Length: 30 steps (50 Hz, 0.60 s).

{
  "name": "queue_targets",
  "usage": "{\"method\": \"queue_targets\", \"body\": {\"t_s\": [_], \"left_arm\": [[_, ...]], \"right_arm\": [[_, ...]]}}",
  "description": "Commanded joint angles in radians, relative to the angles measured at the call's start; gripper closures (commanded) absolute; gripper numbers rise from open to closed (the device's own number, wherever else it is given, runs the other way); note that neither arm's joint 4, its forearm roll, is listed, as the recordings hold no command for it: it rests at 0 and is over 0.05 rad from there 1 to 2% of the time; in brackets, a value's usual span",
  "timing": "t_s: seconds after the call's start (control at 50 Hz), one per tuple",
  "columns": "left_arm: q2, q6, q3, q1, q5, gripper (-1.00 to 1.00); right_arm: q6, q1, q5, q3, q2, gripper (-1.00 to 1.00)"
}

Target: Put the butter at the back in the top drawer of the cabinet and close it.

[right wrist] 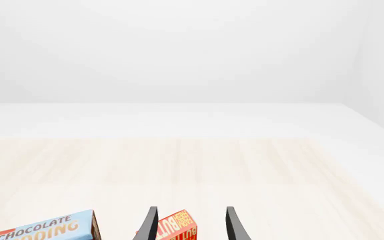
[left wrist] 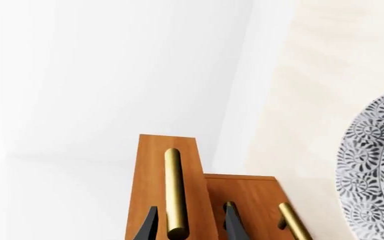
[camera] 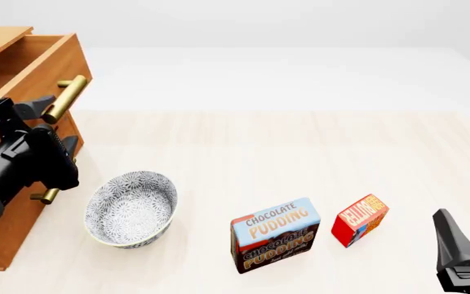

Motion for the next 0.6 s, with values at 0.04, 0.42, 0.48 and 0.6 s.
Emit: {"method": "queue_targets", "body": {"t_s": [0.04, 0.42, 0.48, 0.6], "left_arm": [[0.003, 0.000, 0.000, 0.003, 0.001, -1.00], [0.003, 0.000, 0.000, 0.003, 0.001, -1.00], [0.003, 0.000, 0.000, 0.003, 0.001, -1.00], [0.003, 0.000, 0.000, 0.003, 0.001, -1.00]], "right_arm": [[0.000, 0.000, 0.000, 0.000, 0.000, -1.00], [0.000, 0.000, 0.000, 0.000, 0.000, -1.00], [0.000, 0.000, 0.000, 0.000, 0.000, -1.00], [0.000, 0.000, 0.000, 0.000, 0.000, -1.00]]}}
